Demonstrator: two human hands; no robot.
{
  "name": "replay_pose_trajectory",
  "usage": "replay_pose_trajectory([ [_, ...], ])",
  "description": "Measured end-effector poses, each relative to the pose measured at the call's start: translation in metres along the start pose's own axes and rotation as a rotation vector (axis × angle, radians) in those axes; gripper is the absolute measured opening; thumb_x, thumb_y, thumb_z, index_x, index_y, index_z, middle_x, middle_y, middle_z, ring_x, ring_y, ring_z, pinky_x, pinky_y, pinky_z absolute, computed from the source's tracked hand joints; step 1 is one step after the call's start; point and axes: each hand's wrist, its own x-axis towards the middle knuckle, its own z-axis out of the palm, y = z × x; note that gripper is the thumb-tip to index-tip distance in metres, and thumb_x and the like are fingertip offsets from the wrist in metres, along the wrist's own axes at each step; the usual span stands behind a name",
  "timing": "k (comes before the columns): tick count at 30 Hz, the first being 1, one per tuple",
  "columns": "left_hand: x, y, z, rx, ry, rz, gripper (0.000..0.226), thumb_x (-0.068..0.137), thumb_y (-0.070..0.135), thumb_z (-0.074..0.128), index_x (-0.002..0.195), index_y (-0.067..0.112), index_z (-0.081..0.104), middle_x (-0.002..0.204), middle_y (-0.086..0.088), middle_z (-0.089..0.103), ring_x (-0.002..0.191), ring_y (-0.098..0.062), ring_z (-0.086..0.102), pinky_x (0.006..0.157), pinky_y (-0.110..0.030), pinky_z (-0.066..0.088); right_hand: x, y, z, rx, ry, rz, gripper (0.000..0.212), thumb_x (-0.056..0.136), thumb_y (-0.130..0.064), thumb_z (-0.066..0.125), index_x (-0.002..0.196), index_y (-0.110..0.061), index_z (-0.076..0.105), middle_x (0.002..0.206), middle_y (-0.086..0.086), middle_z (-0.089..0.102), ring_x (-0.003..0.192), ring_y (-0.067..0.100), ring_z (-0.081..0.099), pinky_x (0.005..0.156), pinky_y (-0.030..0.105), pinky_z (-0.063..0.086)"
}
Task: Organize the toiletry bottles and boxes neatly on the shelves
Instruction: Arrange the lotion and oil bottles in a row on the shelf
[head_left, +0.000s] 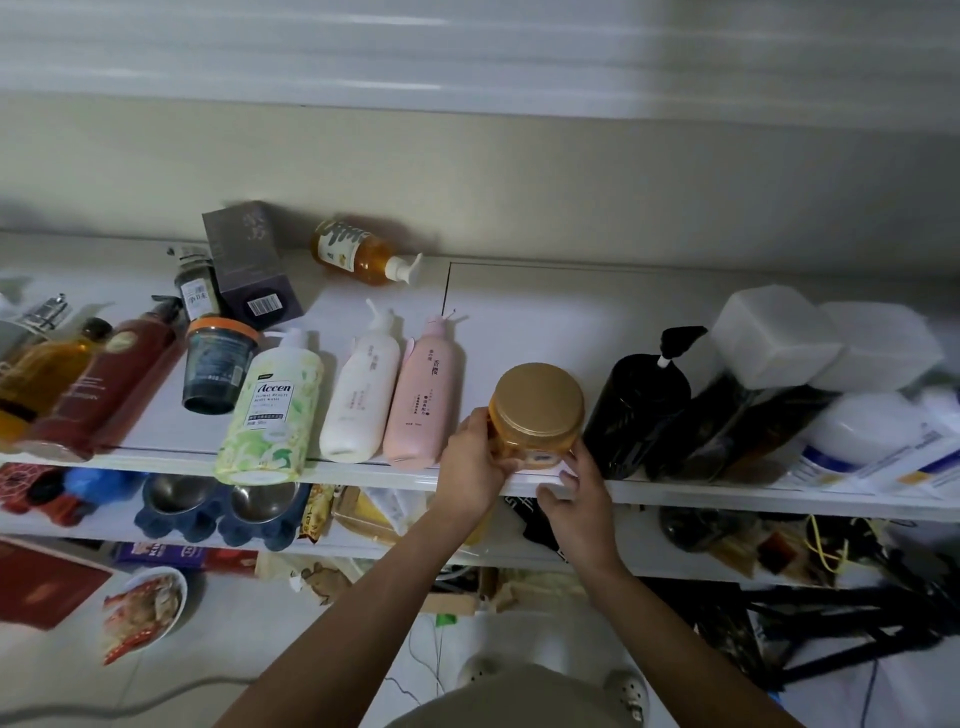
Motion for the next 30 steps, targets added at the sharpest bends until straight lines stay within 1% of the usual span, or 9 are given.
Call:
replay_pose_trajectory([
  [4, 0.003, -0.002, 0.002, 0.011, -0.018, 0.021, 0.048, 0.066, 0.01, 0.078, 0.105, 0.014, 0.05, 0.1, -0.003, 0.066, 0.09, -0.021, 0.067, 0.071, -0.043, 0.057, 0.0, 0.0, -0.005, 0.009, -0.023, 0.026, 0.07, 0.081, 0.0, 0.062, 0.142, -0.021, 0.036, 0.133, -0.003, 0.05, 0.105, 0.015, 0.053, 0.084, 0.019, 0.04],
  [6, 0.004, -0.002, 0.002, 0.017, -0.017, 0.032, 0.047, 0.067, 0.011, 0.079, 0.105, 0.013, 0.051, 0.1, -0.003, 0.067, 0.09, -0.021, 0.067, 0.072, -0.043, 0.057, -0.001, 0.0, -0.008, 0.021, -0.041, 0.031, 0.068, 0.081, 0.0, 0.061, 0.141, -0.021, 0.038, 0.134, -0.003, 0.051, 0.108, 0.01, 0.052, 0.083, 0.013, 0.04],
  [9, 0.005, -0.002, 0.003, 0.025, -0.007, 0.035, 0.045, 0.068, 0.011, 0.08, 0.105, 0.01, 0.052, 0.101, -0.004, 0.067, 0.09, -0.02, 0.067, 0.076, -0.04, 0.056, -0.005, -0.002, -0.012, 0.033, -0.071, 0.056, 0.067, 0.083, 0.001, 0.061, 0.142, -0.02, 0.038, 0.129, -0.007, 0.049, 0.109, 0.011, 0.05, 0.088, 0.018, 0.038],
  [12, 0.002, -0.002, 0.005, 0.043, -0.008, 0.061, 0.046, 0.069, 0.012, 0.08, 0.106, 0.008, 0.052, 0.101, -0.005, 0.066, 0.091, -0.021, 0.066, 0.075, -0.041, 0.055, -0.005, -0.004, -0.016, 0.032, -0.054, 0.052, 0.061, 0.083, 0.002, 0.06, 0.138, -0.018, 0.043, 0.121, -0.004, 0.052, 0.111, 0.015, 0.051, 0.086, 0.02, 0.039],
  [18, -0.001, -0.003, 0.008, 0.048, -0.011, 0.091, 0.048, 0.07, 0.011, 0.079, 0.109, 0.008, 0.052, 0.104, -0.007, 0.065, 0.093, -0.023, 0.066, 0.078, -0.041, 0.054, -0.009, -0.003, -0.019, 0.012, -0.029, 0.034, 0.054, 0.082, 0.003, 0.061, 0.13, -0.019, 0.051, 0.106, -0.006, 0.057, 0.09, 0.006, 0.056, 0.066, 0.006, 0.046],
  [20, -0.001, -0.003, 0.009, 0.045, -0.017, 0.093, 0.047, 0.071, 0.012, 0.078, 0.11, 0.009, 0.052, 0.104, -0.006, 0.066, 0.093, -0.022, 0.066, 0.078, -0.041, 0.055, -0.009, -0.004, -0.02, 0.019, -0.027, 0.031, 0.053, 0.083, 0.003, 0.06, 0.129, -0.02, 0.051, 0.105, -0.007, 0.058, 0.093, 0.012, 0.058, 0.067, 0.008, 0.046],
  [23, -0.001, -0.005, 0.01, 0.041, -0.022, 0.096, 0.048, 0.071, 0.012, 0.078, 0.111, 0.01, 0.052, 0.104, -0.006, 0.066, 0.093, -0.022, 0.066, 0.079, -0.041, 0.055, -0.009, -0.004, -0.02, 0.011, -0.032, 0.039, 0.054, 0.082, 0.002, 0.061, 0.131, -0.02, 0.051, 0.111, -0.004, 0.057, 0.104, 0.017, 0.057, 0.083, 0.023, 0.047],
  [25, 0.0, -0.006, 0.01, 0.041, -0.02, 0.099, 0.048, 0.071, 0.012, 0.079, 0.11, 0.01, 0.052, 0.105, -0.006, 0.065, 0.093, -0.022, 0.066, 0.079, -0.041, 0.054, -0.009, -0.003, -0.02, 0.003, -0.035, 0.042, 0.055, 0.082, 0.002, 0.061, 0.132, -0.019, 0.05, 0.11, -0.005, 0.055, 0.108, 0.019, 0.057, 0.088, 0.027, 0.046],
  [30, -0.001, -0.006, 0.011, 0.051, -0.017, 0.108, 0.046, 0.072, 0.013, 0.078, 0.109, 0.012, 0.052, 0.103, -0.003, 0.064, 0.094, -0.019, 0.065, 0.08, -0.04, 0.054, -0.009, -0.002, -0.018, -0.024, -0.019, 0.018, 0.051, 0.083, 0.0, 0.063, 0.129, -0.018, 0.051, 0.109, -0.005, 0.056, 0.099, 0.015, 0.058, 0.075, 0.017, 0.047],
])
